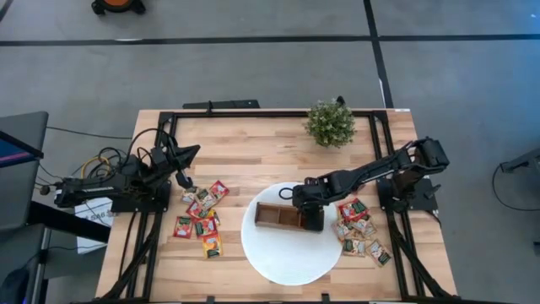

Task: Pick & Place Tea
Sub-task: Put the wooden organizer on the white mat

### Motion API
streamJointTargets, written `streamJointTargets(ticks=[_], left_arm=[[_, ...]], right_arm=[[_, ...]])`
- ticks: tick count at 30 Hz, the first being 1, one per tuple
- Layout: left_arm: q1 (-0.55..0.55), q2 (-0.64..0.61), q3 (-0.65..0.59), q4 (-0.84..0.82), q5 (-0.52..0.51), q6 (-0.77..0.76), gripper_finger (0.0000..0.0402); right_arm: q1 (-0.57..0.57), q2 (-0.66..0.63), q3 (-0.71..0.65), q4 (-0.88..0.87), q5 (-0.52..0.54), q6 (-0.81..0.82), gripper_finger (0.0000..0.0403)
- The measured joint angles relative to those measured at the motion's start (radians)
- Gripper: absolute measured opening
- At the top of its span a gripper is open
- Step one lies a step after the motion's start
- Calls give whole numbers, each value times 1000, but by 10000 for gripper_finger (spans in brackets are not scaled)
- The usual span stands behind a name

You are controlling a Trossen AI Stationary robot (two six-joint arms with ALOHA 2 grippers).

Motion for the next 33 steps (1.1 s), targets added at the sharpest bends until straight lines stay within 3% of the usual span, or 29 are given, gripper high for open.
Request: streamJointTargets(ticks=[6,11,20,29,33], left_arm=[[0,0,0,-1,0,0,0],[0,0,0,-3,0,0,0],[0,0,1,-8,0,0,0],[0,0,1,-8,0,0,0],[0,0,1,-12,0,0,0]], right_arm=[[-6,-6,127,-116,10,16,212],[-5,19,143,-16,88,70,219],[-5,146,140,38,46,36,162],[-3,171,198,-29,62,11,22],[12,167,271,-149,63,-1,28]])
